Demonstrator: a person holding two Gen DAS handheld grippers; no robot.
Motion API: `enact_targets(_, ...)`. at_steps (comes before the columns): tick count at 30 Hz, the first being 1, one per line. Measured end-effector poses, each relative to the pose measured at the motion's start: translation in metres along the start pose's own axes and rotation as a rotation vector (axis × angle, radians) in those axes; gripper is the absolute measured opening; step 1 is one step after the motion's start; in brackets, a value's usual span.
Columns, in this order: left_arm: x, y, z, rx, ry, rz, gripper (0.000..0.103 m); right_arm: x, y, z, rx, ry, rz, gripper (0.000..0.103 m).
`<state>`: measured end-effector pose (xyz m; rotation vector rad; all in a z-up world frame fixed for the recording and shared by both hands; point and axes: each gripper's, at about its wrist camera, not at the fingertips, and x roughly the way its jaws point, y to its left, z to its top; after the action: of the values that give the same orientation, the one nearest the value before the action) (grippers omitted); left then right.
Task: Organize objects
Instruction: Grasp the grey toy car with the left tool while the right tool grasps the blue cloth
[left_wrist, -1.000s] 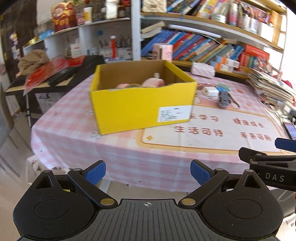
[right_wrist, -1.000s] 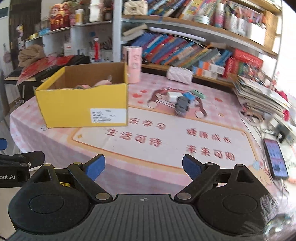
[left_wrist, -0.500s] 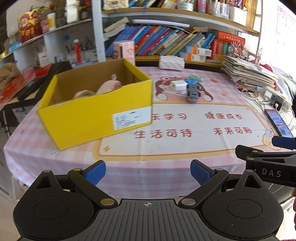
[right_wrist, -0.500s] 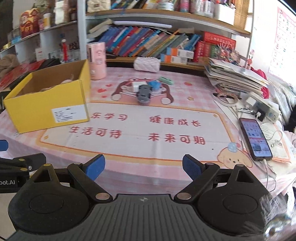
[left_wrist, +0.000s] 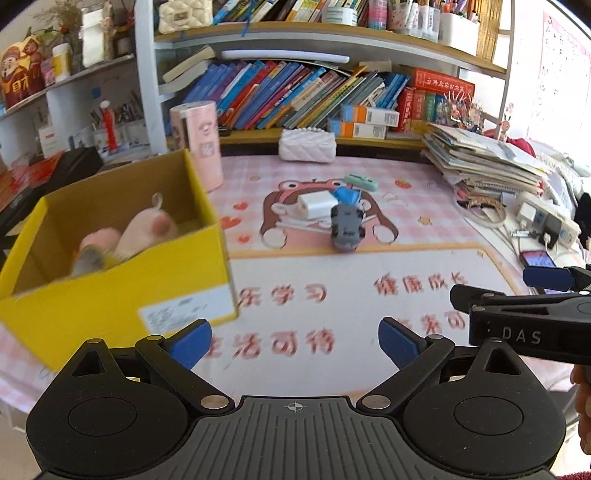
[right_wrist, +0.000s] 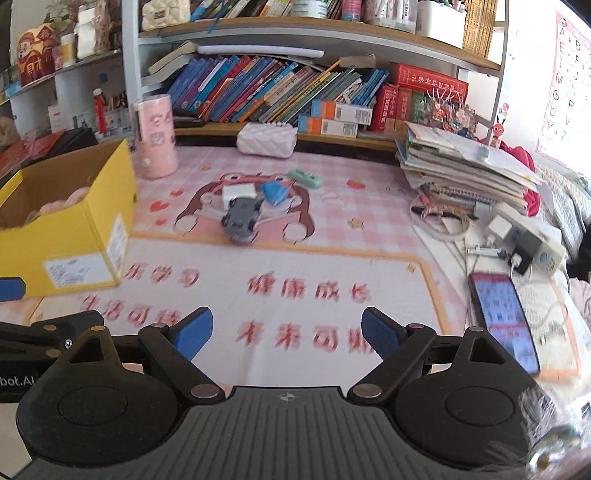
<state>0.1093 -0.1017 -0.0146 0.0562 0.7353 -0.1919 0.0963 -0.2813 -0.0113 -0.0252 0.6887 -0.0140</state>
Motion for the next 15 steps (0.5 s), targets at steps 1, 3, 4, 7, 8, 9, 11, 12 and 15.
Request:
enact_targets(1, 0.007, -0.004, 0.005, -0.003, 0.000, 0.001, 0.097, 0.005, -0.006, 0.005, 0.005, -0.002, 0.001, 0.086)
enact_targets(3, 0.019, -0.010, 0.014, -0.008, 0.000, 0.005, 0.095, 0.015, -0.016, 0.014, 0.013, -0.002, 0.005, 0.082)
enact_targets(4, 0.025, -0.014, 0.019, -0.011, 0.002, 0.007, 0.094, 0.021, -0.023, 0.019, 0.017, -0.003, 0.009, 0.081)
enact_targets(7, 0.043, -0.023, 0.031, -0.018, 0.010, 0.017, 0.087, 0.036, -0.040, 0.034, 0.031, -0.003, 0.022, 0.078)
enact_targets(8, 0.048, -0.026, 0.034, -0.018, 0.014, 0.022, 0.086, 0.042, -0.045, 0.038, 0.035, -0.003, 0.026, 0.078)
enact_targets(9, 0.054, -0.029, 0.038, -0.018, 0.018, 0.028, 0.085, 0.046, -0.049, 0.042, 0.036, -0.003, 0.031, 0.078)
enact_targets(11, 0.066, -0.035, 0.046, -0.011, 0.023, 0.039, 0.082, 0.056, -0.057, 0.051, 0.031, -0.006, 0.040, 0.077)
enact_targets(12, 0.072, -0.039, 0.050, -0.008, 0.025, 0.043, 0.082, 0.061, -0.060, 0.055, 0.026, -0.007, 0.044, 0.076)
enact_targets(15, 0.092, -0.050, 0.061, 0.004, 0.027, 0.056, 0.080, 0.077, -0.068, 0.069, 0.020, -0.015, 0.057, 0.076)
